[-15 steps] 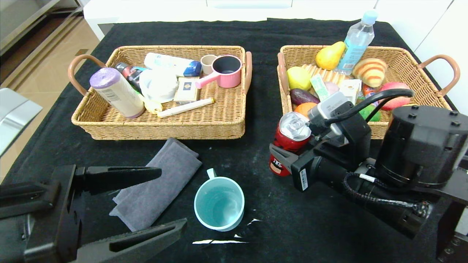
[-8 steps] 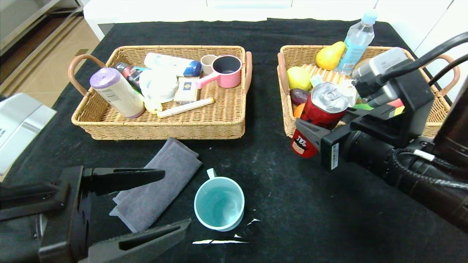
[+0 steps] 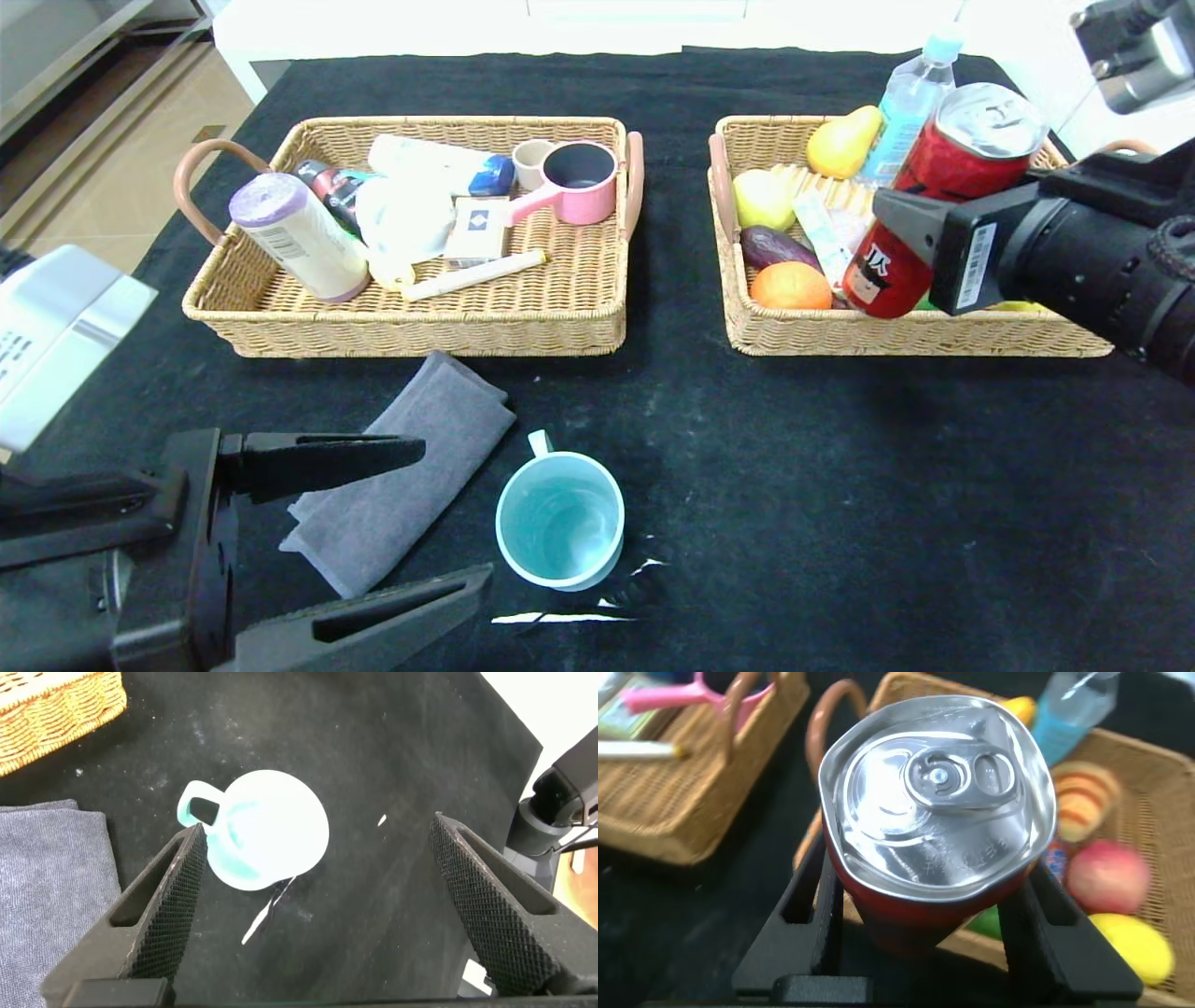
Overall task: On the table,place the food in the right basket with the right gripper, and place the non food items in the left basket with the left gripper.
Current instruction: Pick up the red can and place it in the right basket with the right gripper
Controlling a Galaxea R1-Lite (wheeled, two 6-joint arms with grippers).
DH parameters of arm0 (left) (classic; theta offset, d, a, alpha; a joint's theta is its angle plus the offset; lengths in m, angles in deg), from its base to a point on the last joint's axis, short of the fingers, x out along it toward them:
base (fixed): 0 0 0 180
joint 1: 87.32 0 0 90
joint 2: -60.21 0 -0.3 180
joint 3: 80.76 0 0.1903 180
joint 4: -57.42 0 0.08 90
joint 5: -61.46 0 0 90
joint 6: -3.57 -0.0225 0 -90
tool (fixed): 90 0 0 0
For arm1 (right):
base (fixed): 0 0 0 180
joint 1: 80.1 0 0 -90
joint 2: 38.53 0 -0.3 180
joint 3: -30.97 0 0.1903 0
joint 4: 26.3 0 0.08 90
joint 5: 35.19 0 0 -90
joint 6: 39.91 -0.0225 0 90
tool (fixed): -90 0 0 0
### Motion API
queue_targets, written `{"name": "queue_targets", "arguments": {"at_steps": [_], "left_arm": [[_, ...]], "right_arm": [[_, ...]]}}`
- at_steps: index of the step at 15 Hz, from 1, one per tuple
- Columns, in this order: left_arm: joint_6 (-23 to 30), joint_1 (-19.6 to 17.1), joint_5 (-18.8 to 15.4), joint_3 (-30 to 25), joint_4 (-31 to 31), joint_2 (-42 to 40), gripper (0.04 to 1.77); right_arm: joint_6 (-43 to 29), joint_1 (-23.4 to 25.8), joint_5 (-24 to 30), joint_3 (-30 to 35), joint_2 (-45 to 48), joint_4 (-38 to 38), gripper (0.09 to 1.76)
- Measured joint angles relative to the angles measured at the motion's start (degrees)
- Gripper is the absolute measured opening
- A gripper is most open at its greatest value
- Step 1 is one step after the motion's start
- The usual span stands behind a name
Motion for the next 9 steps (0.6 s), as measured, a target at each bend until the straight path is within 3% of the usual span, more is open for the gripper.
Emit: {"name": "queue_targets", "arguments": {"at_steps": [9], "left_arm": [[0.00,-0.02,-0.06,0.09,0.02,-0.39,1.72]], "right_arm": [[0.52,12.71,-1.33,-4.66,-3.36,-0.93,1.00]]}}
